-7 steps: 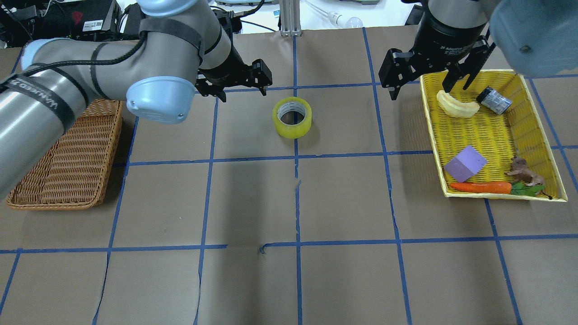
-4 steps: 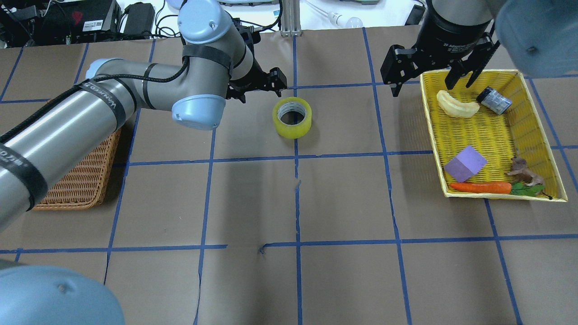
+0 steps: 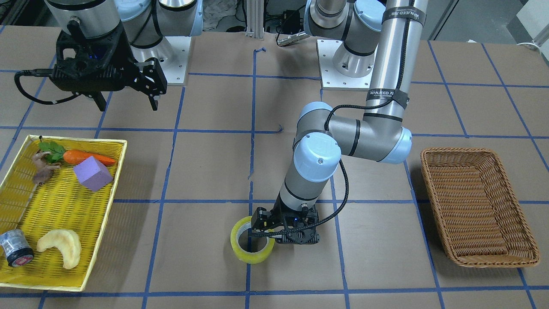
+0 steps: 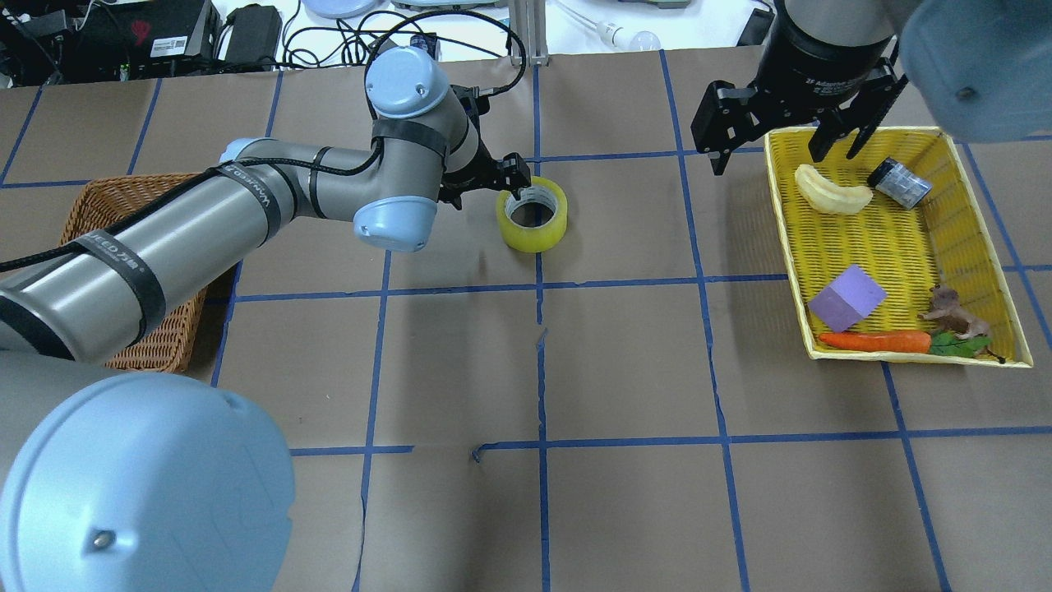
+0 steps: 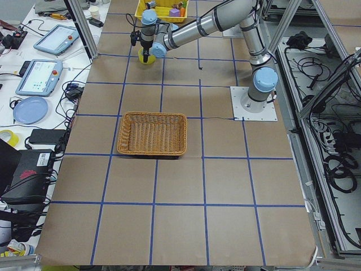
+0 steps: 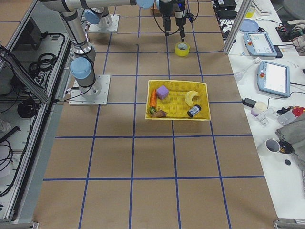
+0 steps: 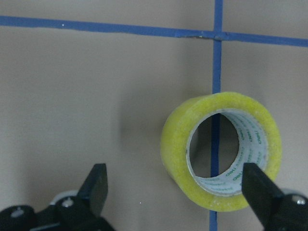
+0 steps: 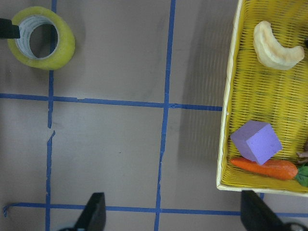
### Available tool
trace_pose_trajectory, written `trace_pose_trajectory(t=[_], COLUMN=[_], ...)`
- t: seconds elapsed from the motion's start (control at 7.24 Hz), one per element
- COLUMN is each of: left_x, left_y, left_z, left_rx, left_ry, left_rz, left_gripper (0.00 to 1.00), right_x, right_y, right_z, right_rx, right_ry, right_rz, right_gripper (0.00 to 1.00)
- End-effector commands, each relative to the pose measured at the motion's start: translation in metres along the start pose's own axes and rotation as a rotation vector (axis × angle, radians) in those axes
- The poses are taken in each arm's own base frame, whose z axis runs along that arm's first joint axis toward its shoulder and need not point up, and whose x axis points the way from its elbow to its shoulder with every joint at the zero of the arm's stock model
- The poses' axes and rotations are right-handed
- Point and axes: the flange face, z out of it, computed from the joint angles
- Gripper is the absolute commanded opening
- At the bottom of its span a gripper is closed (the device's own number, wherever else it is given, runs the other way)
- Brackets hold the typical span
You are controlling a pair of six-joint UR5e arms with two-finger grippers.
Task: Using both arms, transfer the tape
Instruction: 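Lower the left gripper onto the tape roll rim and grasp it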
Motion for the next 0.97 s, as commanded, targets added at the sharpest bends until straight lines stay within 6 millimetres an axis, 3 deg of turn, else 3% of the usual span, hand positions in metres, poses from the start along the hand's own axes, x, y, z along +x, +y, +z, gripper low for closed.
trace_pose_trajectory(t=[0.0,0.14,0.28,0.55,0.69,0.83], left_x=[0.0154,0.0150,0.0144,0.0147,0.0148,0.0151], left_y=[0.0093,0.0100,0.0110,0.0102,0.0100,0.0096], left_z=[0.0186,0.0218,0.0254,0.0247,0.0237,0.0215], left_rx=[-0.024,-0.030,-0.036,-0.036,-0.034,-0.030], left_ry=[-0.002,-0.003,-0.003,-0.003,-0.004,-0.003], left_rz=[0.022,0.022,0.024,0.049,0.049,0.060], left_gripper=[1.00,1.00,0.79,0.10,0.00,0.00], right_x=[-0.0009,-0.0017,-0.0010,-0.0002,-0.0002,-0.0007], right_y=[0.0004,0.0006,0.0007,0.0013,0.0013,0.0012], right_z=[-0.0002,-0.0002,0.0001,0.0009,0.0009,0.0008], right_rx=[-0.001,0.000,-0.004,-0.011,-0.011,-0.010], right_ry=[-0.003,-0.003,-0.003,-0.003,-0.003,-0.008], right_rz=[-0.001,-0.004,-0.003,-0.003,-0.003,-0.003], right_gripper=[1.00,1.00,1.00,1.00,1.00,1.00])
